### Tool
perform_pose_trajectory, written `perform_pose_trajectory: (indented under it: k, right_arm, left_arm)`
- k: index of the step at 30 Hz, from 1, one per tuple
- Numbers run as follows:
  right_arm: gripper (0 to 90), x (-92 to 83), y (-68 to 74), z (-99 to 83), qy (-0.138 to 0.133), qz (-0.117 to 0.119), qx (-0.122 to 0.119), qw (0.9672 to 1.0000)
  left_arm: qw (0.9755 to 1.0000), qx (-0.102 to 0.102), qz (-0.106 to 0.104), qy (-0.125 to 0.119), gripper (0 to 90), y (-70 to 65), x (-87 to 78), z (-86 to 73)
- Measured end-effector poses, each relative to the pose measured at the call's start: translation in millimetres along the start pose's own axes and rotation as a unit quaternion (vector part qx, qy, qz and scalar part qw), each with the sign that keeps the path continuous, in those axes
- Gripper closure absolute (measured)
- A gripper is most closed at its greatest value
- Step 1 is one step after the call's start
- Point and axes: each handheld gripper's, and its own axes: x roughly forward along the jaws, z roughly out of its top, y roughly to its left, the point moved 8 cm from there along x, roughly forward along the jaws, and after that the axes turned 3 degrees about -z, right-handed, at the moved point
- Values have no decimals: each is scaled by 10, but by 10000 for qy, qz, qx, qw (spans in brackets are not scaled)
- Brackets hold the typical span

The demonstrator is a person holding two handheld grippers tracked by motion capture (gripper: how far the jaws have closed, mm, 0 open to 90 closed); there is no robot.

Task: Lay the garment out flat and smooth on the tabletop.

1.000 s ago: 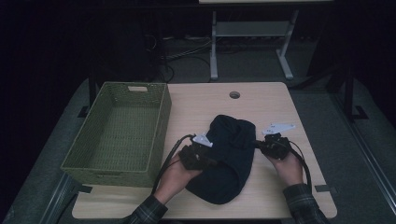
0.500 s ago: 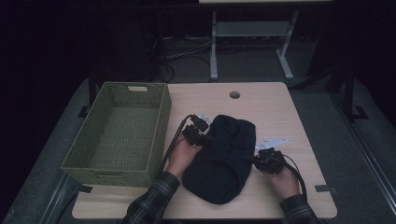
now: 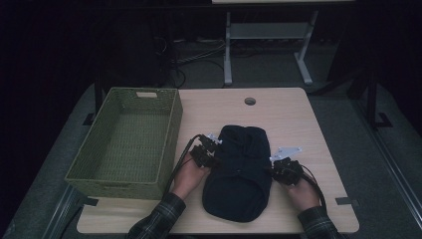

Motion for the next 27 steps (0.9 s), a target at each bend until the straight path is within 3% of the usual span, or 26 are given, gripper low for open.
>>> perform_pose_trajectory:
  k: [5, 8, 12, 17, 23, 27]
  right_arm:
    - [900, -36, -9, -34, 92, -1, -31, 10000]
    - [900, -46, -15, -1, 41, 45, -85, 9999]
    - [900, -80, -110, 189, -205, 42, 62, 9998]
    - [900, 29, -318, 483, -398, -1, 191, 9990]
    - [900, 323, -554, 616, -244, -47, 385, 9989]
    - [900, 471, -609, 558, -62, -99, 387, 9992]
  left_arm:
    - [9999, 99, -15, 38, 900, -110, -41, -105]
    - [9999, 72, -91, -29, 900, -126, -85, -88]
    - [9995, -14, 35, -327, 900, -37, -179, 77]
    - [9981, -140, 224, -554, 900, 133, -181, 324]
    - [9990, -290, 258, -233, 900, 306, 58, 325]
    - [9992, -261, 255, -184, 900, 312, 63, 286]
